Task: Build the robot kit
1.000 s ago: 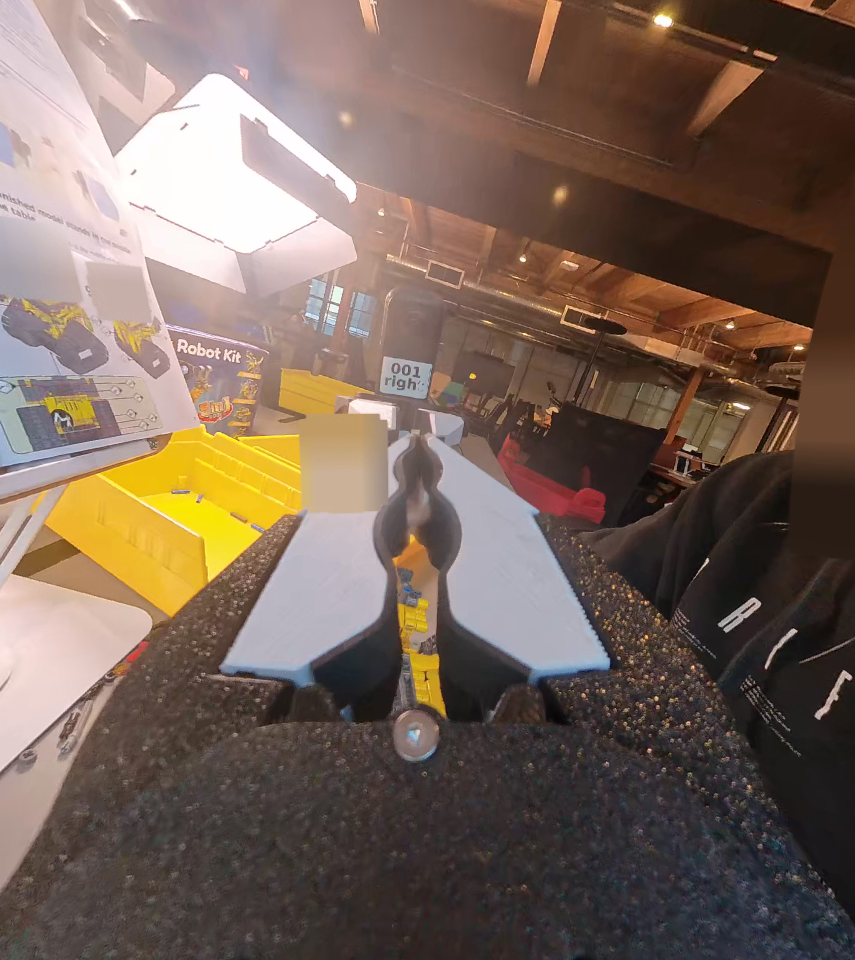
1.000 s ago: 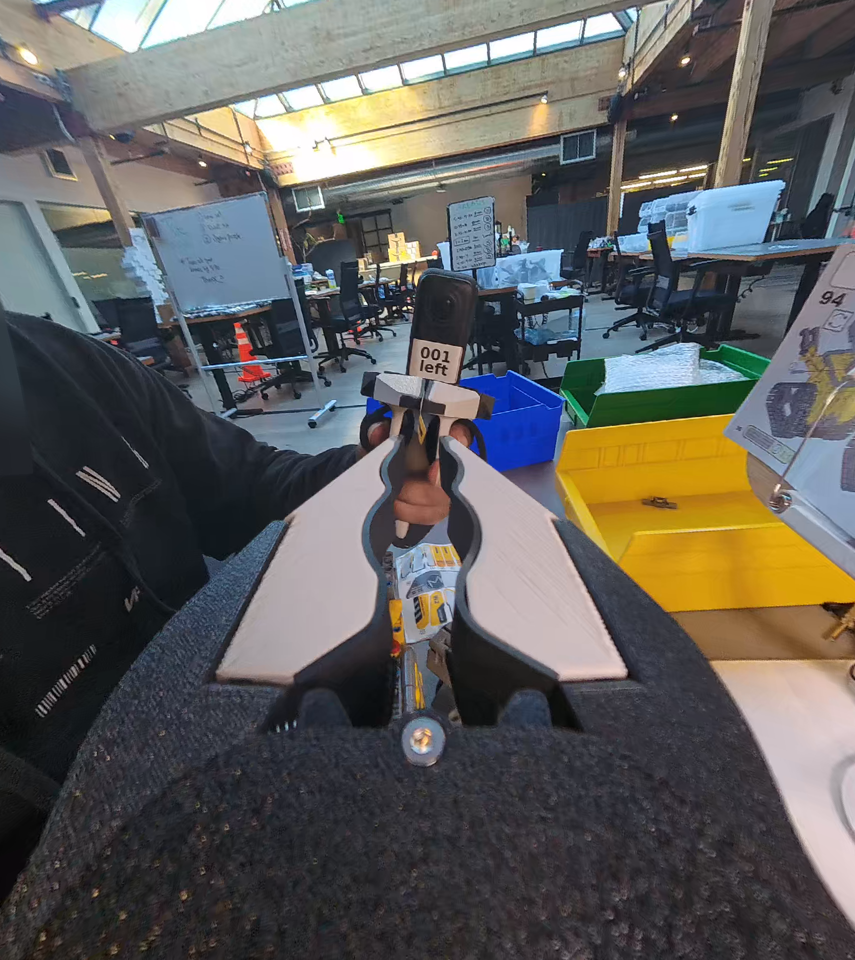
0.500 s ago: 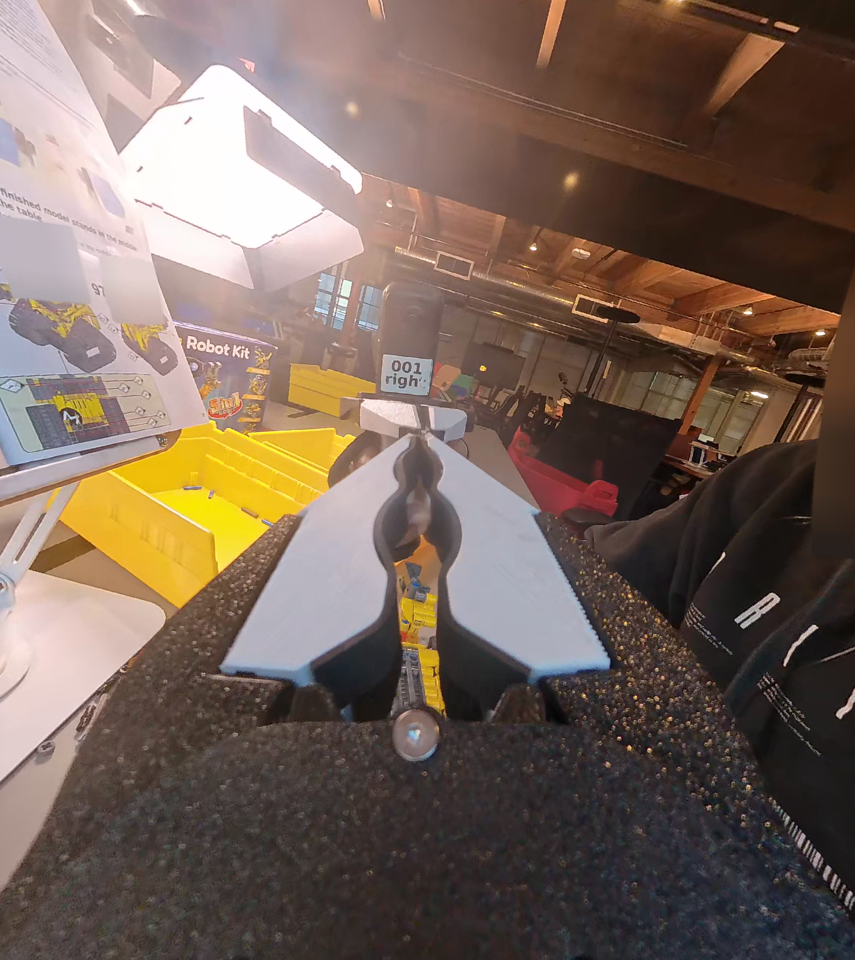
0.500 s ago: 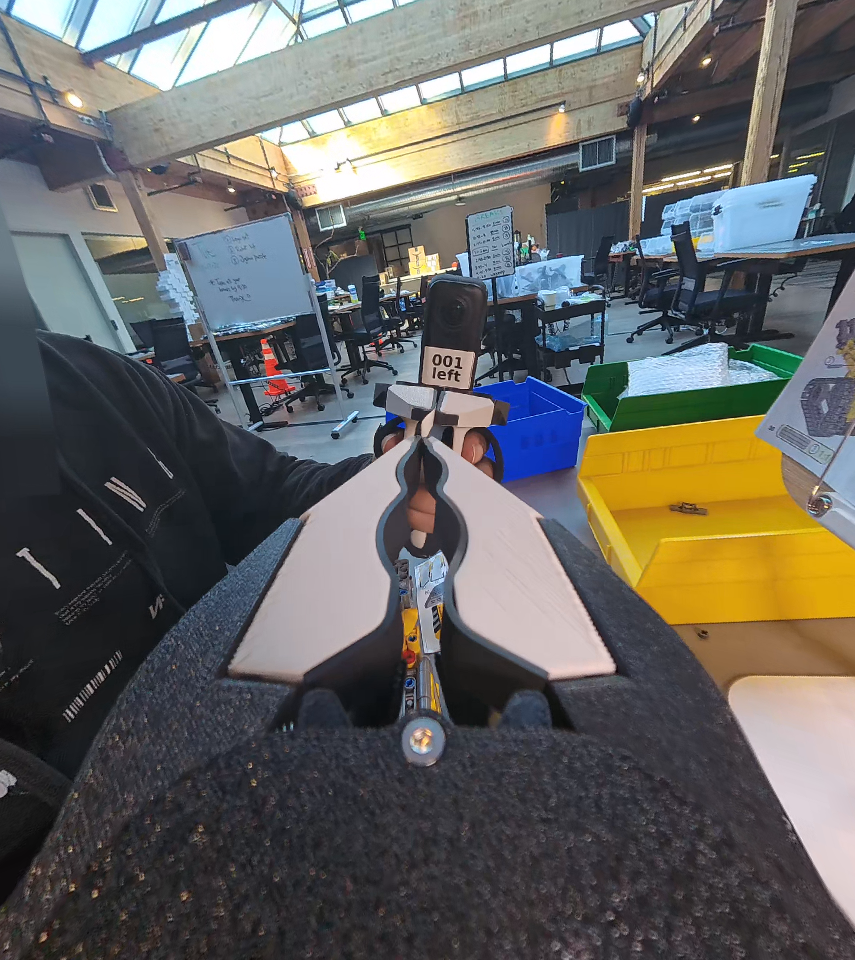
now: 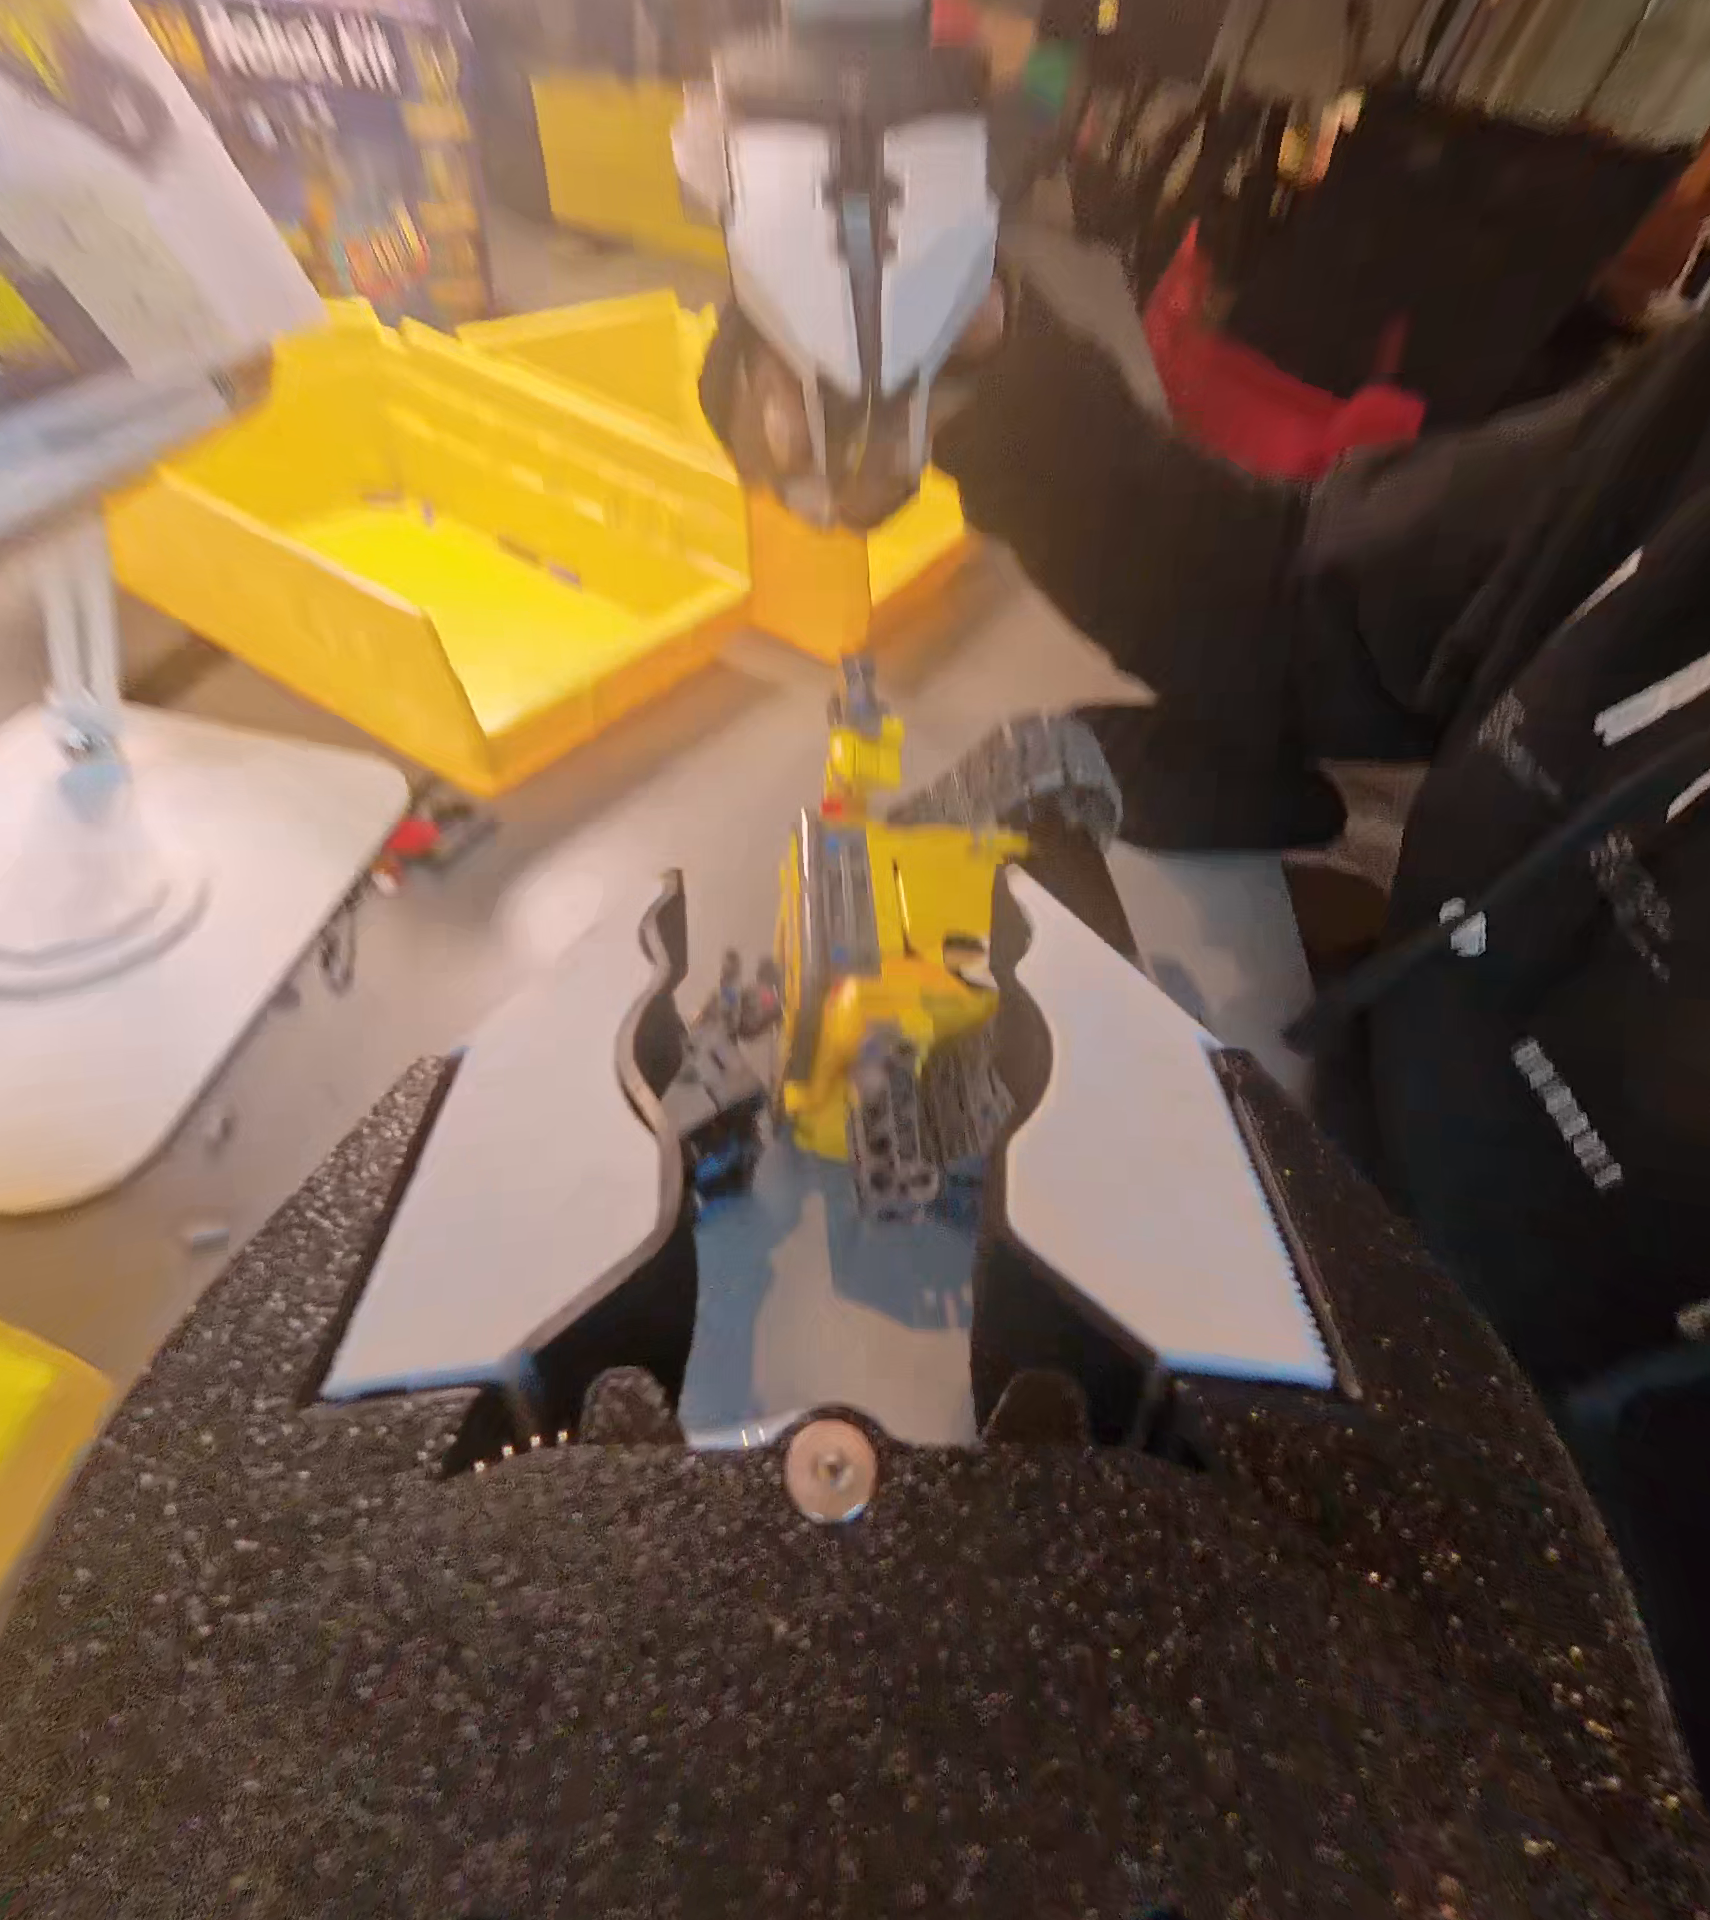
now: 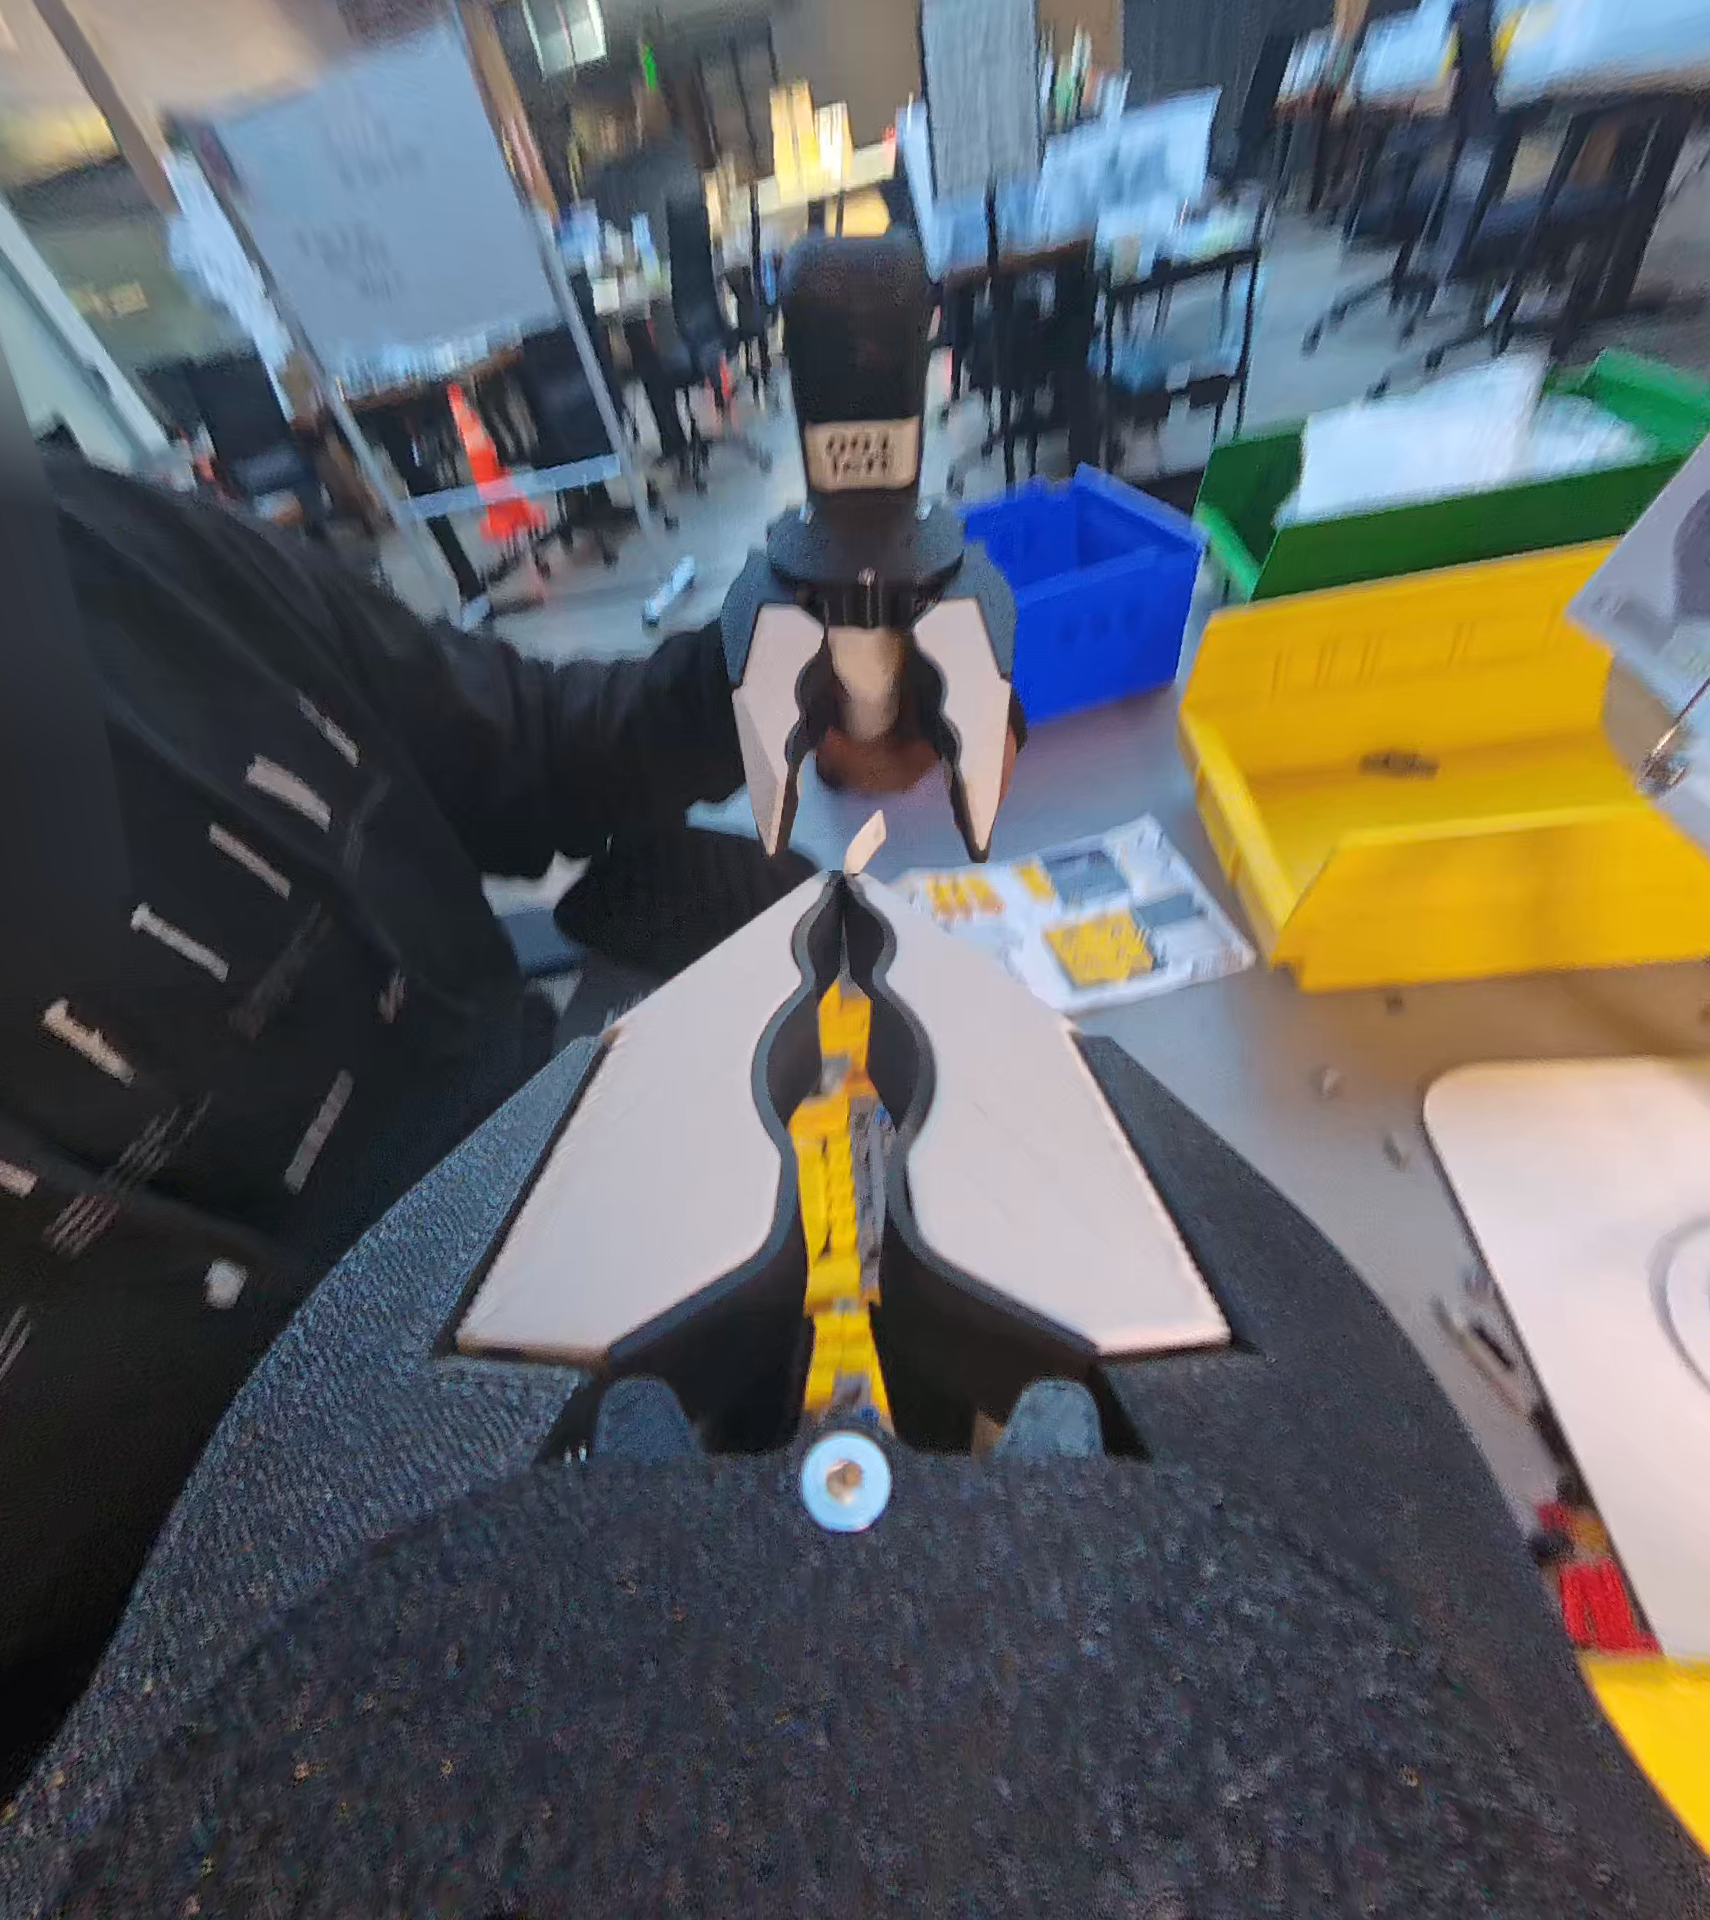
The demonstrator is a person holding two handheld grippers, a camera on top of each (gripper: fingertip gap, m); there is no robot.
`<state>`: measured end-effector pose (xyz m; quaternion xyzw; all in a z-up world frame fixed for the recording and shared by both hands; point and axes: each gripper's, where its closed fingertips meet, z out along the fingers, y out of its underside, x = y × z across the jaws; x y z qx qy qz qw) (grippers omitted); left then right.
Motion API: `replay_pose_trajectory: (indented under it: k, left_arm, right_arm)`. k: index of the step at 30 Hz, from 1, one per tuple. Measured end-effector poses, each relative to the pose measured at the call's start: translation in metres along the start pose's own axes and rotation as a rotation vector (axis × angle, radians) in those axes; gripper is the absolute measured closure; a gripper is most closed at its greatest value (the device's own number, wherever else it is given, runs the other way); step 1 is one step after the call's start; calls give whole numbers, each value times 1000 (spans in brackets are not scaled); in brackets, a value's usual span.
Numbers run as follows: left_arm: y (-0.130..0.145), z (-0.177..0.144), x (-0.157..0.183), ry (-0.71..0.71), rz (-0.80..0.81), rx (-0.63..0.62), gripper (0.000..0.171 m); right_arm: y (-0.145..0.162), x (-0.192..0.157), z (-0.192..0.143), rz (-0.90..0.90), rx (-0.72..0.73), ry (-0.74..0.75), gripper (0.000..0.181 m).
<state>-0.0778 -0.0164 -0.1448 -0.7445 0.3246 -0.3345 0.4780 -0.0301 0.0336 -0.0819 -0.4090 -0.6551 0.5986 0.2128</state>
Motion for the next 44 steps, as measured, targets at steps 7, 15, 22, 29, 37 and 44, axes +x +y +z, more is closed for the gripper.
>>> replay_pose_trajectory:
  k: [7, 15, 22, 29, 37, 44]
  left_arm:
    - [62, 21, 10, -44, 213, -165, 131]
    - [63, 29, 21, 141, 279, -99, 149]
    - [62, 34, 31, 314, 229, -58, 149]
    - [61, 31, 33, 277, 205, -25, 150]
    - [62, 29, 32, 252, 190, 8, 155]
    - [63, 29, 33, 251, 184, 17, 155]
  right_arm:
    - [61, -27, -14, 76, -463, -99, 181]
    - [78, -62, 0, 223, -763, -341, 181]
    - [96, -81, 27, 391, -934, -549, 181]
    - [112, -86, 48, 582, -907, -624, 181]
    - [120, -74, 50, 668, -908, -560, 181]
    - [125, -73, 49, 711, -949, -546, 181]
